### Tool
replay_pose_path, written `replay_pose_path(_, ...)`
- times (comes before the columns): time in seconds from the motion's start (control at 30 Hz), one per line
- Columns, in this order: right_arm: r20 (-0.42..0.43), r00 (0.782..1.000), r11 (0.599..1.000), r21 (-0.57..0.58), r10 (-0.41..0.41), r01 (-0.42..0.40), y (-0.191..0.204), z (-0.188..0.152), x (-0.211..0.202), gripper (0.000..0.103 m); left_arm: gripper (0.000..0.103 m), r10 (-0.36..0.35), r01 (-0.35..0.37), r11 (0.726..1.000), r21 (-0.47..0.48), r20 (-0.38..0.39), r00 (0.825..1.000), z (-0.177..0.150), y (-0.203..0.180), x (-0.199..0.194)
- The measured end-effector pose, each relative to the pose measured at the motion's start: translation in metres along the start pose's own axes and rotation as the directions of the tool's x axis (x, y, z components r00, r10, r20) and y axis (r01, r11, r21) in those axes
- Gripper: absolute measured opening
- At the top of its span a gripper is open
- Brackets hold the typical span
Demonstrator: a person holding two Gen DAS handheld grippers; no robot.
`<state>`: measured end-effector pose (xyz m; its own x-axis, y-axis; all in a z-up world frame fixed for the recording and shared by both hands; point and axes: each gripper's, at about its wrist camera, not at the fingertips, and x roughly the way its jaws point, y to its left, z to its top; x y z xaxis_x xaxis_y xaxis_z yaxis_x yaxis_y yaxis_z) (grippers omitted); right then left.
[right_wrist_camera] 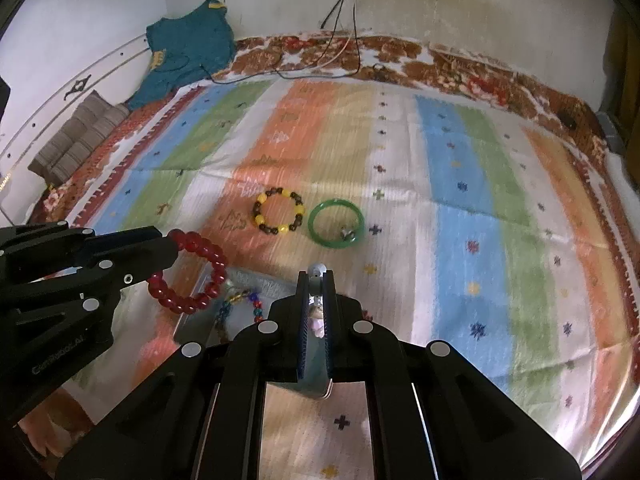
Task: Organize jewelry
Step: 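Lower the red bracelet into the tin and open left gripper while right holds white bracelet, then lower the white bead bracelet into the silver tin and open the right gripper, then move both open grippers toward the yellow-black bracelet and green bangle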
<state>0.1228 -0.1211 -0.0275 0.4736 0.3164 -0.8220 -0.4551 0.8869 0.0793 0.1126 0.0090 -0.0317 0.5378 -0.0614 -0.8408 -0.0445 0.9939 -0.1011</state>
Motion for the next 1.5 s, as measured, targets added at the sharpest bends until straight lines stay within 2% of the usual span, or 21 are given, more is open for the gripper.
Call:
replay_pose_path(0.23,-0.06,0.998,0.998,0.045,-0.035,0.038,-0.013,-0.002,0.011,0.009,0.024,0.041,-0.042,0.997,-0.059,-0.026,0.999,-0.003,0.017,0.007)
replay_pose_path(0.27,-0.066,0.997,0.998,0.048,-0.04,0.043,-0.014,-0.002,0.014,0.013,0.026,0.042,-0.044,0.997,-0.063,-0.029,0.999,-0.003,0.019,0.008)
replay_pose_path(0.33,-0.065,0.997,0.997,0.053,-0.045,0.048,-0.015,-0.001,0.015,0.038,0.032,0.042,-0.044,0.997,-0.068,-0.032,0.999,-0.002,0.02,0.009)
replay_pose_path(0.57,-0.073,0.995,0.996,0.063,-0.062,0.067,-0.02,0.003,0.019,0.038,0.044,0.05,-0.053,0.996,-0.077,-0.032,0.998,0.001,0.022,0.012)
replay_pose_path(0.7,-0.08,0.994,0.995,0.058,-0.079,0.083,-0.022,0.006,0.024,0.047,0.053,0.066,-0.069,0.993,-0.092,-0.035,0.997,0.002,0.028,0.016)
replay_pose_path(0.83,-0.089,0.992,0.994,0.055,-0.092,0.097,-0.023,0.011,0.031,0.055,0.057,0.077,-0.082,0.99,-0.117,-0.048,0.996,0.005,0.036,0.021)
replay_pose_path(1.03,-0.113,0.989,0.993,0.065,-0.095,0.103,-0.027,0.016,0.043,0.062,0.058,0.086,-0.094,0.987,-0.134,-0.061,0.994,0.01,0.042,0.028)
replay_pose_path(1.3,-0.129,0.987,0.99,0.081,-0.1,0.111,-0.034,0.023,0.051,0.069,0.062,0.12,-0.128,0.986,-0.108,-0.083,0.989,0.018,0.042,0.042)
replay_pose_path(1.5,-0.142,0.986,0.99,0.102,-0.083,0.098,-0.037,0.031,0.061,0.069,0.063,0.152,-0.163,0.981,-0.102,-0.105,0.983,0.022,0.05,0.054)
